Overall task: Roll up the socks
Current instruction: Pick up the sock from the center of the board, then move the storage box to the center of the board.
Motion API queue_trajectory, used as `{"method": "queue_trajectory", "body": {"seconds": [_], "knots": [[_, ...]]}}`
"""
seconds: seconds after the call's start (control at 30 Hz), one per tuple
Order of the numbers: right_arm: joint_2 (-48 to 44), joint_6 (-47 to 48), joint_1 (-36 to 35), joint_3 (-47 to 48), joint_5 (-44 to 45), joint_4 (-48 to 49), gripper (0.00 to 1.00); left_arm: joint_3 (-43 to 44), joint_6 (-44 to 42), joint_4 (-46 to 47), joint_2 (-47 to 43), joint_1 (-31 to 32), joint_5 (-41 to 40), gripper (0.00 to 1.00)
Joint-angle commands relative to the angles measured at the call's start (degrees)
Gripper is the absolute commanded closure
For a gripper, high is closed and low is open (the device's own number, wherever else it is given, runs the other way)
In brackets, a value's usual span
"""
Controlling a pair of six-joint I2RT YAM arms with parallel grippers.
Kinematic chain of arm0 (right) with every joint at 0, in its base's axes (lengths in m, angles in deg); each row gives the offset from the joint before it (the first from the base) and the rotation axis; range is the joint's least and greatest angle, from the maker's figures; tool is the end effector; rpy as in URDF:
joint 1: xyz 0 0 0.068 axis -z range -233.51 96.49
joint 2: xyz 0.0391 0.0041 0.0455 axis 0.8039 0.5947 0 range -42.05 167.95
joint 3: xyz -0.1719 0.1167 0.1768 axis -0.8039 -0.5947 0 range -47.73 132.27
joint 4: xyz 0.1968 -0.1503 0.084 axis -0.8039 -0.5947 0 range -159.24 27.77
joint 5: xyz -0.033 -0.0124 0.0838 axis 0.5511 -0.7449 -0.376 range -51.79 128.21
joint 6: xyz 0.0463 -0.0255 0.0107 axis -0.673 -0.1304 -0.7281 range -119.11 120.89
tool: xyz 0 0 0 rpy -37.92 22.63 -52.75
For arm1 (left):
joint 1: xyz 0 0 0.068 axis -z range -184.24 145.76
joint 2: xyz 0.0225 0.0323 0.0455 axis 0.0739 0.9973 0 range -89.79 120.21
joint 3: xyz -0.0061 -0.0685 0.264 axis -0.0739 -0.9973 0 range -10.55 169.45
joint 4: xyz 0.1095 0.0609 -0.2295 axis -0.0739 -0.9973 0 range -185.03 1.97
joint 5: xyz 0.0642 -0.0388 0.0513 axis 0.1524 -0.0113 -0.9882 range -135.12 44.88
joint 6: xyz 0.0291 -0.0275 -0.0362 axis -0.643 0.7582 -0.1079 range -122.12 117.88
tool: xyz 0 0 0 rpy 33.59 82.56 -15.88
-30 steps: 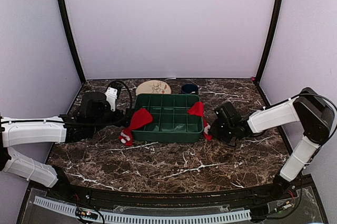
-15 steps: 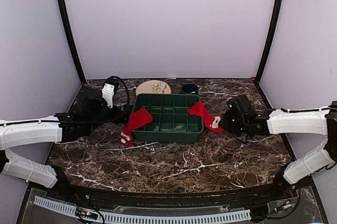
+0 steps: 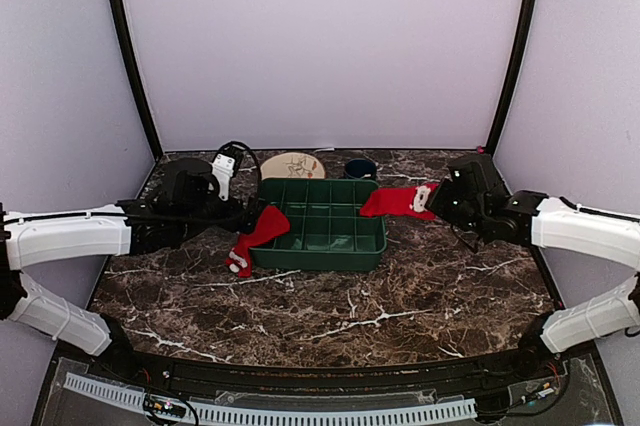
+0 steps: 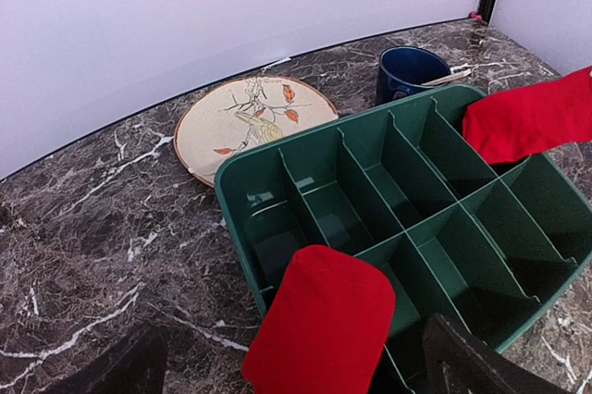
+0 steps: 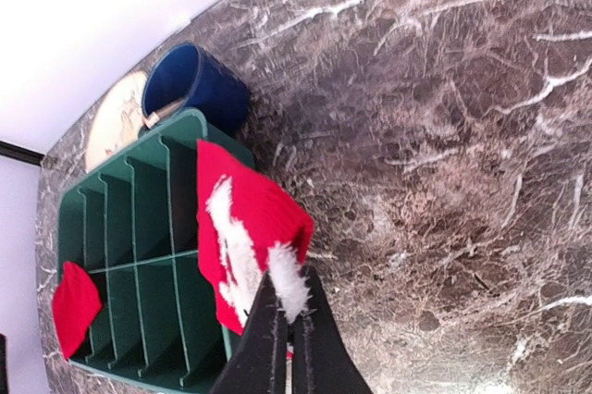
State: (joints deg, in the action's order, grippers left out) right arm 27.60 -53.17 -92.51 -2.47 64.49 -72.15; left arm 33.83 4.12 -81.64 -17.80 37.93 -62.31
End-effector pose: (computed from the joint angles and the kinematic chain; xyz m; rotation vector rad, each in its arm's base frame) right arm 0.2148 0.1537 0.2548 0.5371 2.0681 0.4724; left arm 0.2175 -0.1828 0.2650 0.4039 1.8909 -0.2745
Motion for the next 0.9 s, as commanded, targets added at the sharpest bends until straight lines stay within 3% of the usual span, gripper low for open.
{"method": "queue_trajectory", "body": {"seconds": [0.0, 0.4, 0.87], "knots": [[-3.1, 2.6, -0.4, 2.4, 4.1, -0.8, 1.0, 4.6, -1.2, -3.2, 4.4, -0.6, -2.8, 0.01], [-9.3, 5.2, -0.6, 2.0, 8.6, -2.5, 1.0, 14.6, 1.0, -3.5, 19.1, -10.8, 7.0, 0.02], [-8.4, 7.0, -0.6, 2.2, 9.6, -1.4, 1.0, 20.3, 0.3, -7.3, 27.3, -12.3, 10.3, 0.13]]}}
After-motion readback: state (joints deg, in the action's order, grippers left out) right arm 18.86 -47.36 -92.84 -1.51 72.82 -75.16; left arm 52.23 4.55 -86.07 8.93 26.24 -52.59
